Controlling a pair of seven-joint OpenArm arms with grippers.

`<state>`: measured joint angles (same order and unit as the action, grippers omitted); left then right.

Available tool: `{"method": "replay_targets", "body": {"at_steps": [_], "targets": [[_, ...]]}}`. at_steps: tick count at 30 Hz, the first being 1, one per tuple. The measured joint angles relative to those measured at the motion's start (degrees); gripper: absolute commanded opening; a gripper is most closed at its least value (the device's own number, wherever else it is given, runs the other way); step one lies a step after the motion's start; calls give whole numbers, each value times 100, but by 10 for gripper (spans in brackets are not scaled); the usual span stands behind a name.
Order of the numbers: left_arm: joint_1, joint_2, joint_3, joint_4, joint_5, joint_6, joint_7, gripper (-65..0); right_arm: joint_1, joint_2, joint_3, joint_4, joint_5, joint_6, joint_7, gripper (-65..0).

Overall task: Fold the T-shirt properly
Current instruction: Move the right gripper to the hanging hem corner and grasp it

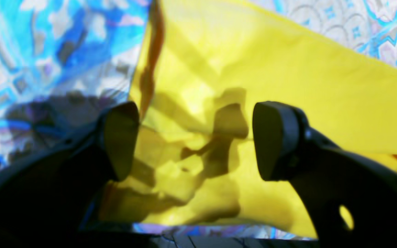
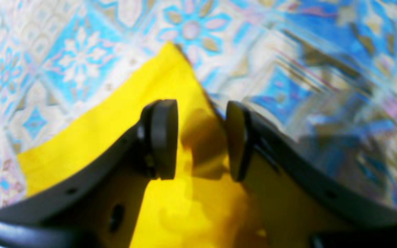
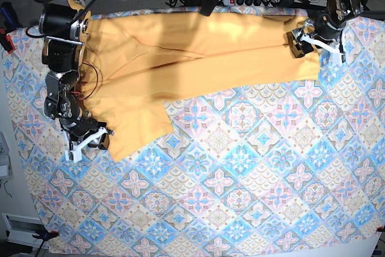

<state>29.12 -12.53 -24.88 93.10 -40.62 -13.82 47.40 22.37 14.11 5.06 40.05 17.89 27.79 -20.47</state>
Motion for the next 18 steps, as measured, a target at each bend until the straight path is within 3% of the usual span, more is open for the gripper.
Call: {"method": "replay_targets", "body": {"at_steps": [11,15,18], "targets": [[-20,0,0,-2,-39,2,-2,-149,15,-7,-361,0,15,20,85,-424],[-17,-2,0,-2,-37,4,-4,-150,166,-24,-348,-415,-636,42,131,-424],[-22,0,0,-2,-39,4,-7,-150,175,-33,-341,-699,-866,42,553,-424]]}}
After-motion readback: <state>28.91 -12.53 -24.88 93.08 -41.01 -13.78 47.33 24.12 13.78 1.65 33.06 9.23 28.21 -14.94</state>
